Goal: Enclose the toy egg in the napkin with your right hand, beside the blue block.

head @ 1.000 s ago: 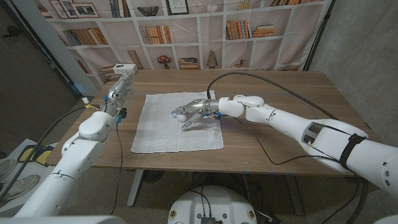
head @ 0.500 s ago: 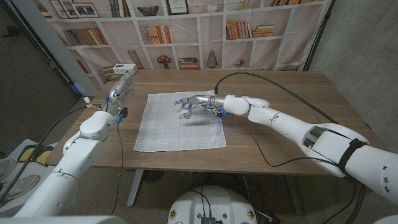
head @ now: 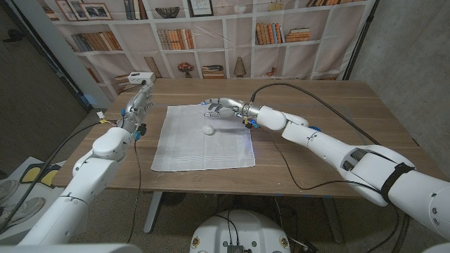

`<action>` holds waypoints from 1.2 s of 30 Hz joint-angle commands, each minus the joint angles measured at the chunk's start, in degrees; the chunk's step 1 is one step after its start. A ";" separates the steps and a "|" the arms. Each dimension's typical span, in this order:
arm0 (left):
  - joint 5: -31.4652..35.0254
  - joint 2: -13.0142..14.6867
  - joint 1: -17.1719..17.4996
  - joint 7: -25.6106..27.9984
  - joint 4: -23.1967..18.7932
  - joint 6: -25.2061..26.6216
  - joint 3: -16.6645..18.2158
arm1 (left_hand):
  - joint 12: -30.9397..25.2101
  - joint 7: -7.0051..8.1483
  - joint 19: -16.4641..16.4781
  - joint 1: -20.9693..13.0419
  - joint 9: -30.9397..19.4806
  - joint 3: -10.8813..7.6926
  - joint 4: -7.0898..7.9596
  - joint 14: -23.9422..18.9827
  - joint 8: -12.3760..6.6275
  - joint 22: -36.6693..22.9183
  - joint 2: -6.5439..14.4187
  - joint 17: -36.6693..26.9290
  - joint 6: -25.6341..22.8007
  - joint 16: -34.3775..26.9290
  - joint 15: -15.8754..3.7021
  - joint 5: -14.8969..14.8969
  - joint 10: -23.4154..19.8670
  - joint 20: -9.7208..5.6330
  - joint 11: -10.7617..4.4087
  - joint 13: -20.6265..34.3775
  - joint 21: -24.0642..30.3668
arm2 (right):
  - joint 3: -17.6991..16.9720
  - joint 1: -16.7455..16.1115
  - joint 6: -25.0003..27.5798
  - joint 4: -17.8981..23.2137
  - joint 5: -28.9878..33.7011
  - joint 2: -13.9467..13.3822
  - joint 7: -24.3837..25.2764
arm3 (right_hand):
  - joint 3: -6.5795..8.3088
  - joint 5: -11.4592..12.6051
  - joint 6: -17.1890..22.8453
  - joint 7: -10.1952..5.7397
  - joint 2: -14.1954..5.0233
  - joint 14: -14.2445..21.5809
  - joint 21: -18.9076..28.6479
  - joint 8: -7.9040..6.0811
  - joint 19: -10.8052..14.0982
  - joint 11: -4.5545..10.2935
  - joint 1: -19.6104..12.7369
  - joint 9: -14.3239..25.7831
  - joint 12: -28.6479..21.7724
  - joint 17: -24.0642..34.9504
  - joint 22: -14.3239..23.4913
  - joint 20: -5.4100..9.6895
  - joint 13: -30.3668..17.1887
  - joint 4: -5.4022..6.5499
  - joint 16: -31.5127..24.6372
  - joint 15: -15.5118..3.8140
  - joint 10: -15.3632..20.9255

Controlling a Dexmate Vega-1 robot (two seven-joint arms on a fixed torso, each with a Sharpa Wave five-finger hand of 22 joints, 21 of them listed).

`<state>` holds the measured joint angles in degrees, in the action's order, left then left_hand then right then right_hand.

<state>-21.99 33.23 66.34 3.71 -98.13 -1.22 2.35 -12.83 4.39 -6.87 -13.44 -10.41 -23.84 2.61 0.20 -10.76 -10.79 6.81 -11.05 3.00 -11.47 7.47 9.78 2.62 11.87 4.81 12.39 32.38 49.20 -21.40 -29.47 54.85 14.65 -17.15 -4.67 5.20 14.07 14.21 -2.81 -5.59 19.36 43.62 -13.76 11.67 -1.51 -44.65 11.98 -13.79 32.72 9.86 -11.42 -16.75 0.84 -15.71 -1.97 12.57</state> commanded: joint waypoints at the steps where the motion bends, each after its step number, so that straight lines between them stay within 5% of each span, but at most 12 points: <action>1: -0.24 -0.46 1.45 0.97 -1.69 1.19 -0.29 | -0.12 0.32 0.15 0.44 -0.02 -0.58 -0.08 0.42 -0.01 -0.28 0.05 -0.13 0.27 -0.09 0.28 0.50 0.26 0.25 0.12 0.11 -0.01 | -1.48 -0.86 5.09 2.29 2.19 -0.17 6.85 | 0.86 -0.77 1.52 -0.08 -1.21 1.01 -0.36 -0.42 0.75 0.21 -0.52 -0.02 -0.38 -0.42 0.15 2.69 0.02 -0.36 -0.40 -0.58 1.36; 5: -0.38 -0.70 2.00 1.29 -2.21 1.45 -0.24 | -0.14 0.33 0.16 0.46 -0.02 -0.60 -0.09 0.43 0.00 -0.28 0.05 -0.13 0.29 -0.09 0.31 0.50 0.23 0.25 0.16 0.11 -0.05 | -0.27 0.19 8.61 3.99 6.33 -0.95 8.89 | 0.56 -1.79 0.67 0.09 -1.28 -2.99 -2.37 0.38 -2.51 0.11 0.19 -0.04 0.40 -0.62 0.16 5.02 0.07 -0.48 0.95 -0.19 0.02; 9: -0.39 -0.87 2.37 1.37 -2.54 1.33 -0.24 | -0.14 0.30 0.16 0.49 -0.02 -0.62 -0.11 0.45 0.00 -0.28 0.05 -0.13 0.31 -0.09 0.33 0.50 0.26 0.25 0.13 0.11 -0.10 | 1.22 1.81 11.25 4.04 9.48 -1.17 9.42 | 0.22 -2.38 -0.65 0.04 -1.14 -6.67 -4.31 1.27 -5.59 -0.29 0.72 -0.01 1.31 -0.67 0.21 5.21 -0.07 -0.86 2.05 1.08 -2.65; 17: 0.39 -1.50 2.77 1.73 -2.33 -0.37 -0.48 | -0.24 0.35 0.34 0.54 -0.02 -0.66 -0.16 0.19 -0.06 -0.29 0.02 -0.13 0.19 -0.20 0.24 0.49 0.04 0.25 0.01 0.11 -0.12 | 3.09 4.31 12.45 0.67 12.76 -0.90 11.80 | 0.14 -2.49 -1.01 0.17 -1.00 -8.35 -4.97 1.55 -6.06 -0.42 0.66 0.02 1.63 -0.74 0.24 5.20 -0.16 -1.37 2.51 1.36 -4.03; 36: 1.28 -1.69 2.36 1.87 -2.46 -0.82 -1.03 | -0.32 0.50 0.81 0.72 -0.02 -0.72 -0.25 -0.33 -0.08 -0.30 -0.09 -0.13 0.12 -0.38 0.09 0.48 -0.11 0.23 -0.07 0.12 -0.19 | 8.19 7.53 26.10 -3.94 20.33 0.87 13.58 | -0.43 -2.54 -2.57 0.28 0.01 -13.58 -7.87 2.26 -10.45 -0.67 0.89 0.14 2.32 -1.10 0.35 5.92 -0.34 -2.62 3.88 2.48 -8.40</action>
<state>-21.34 31.68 68.95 5.50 -100.62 -1.47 1.58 -12.83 4.39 -6.56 -13.21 -10.41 -24.08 2.37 0.20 -10.76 -10.79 6.58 -11.05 3.00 -11.48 7.47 9.78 2.62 12.18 4.81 12.39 32.38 54.57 -15.94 -9.52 54.06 31.40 -17.25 8.84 4.75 11.80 11.95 -2.66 -6.12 6.40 36.01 -11.63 1.74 -2.15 -43.58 11.99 -11.64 31.59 10.01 -5.31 -16.92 -1.45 -12.19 0.31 4.68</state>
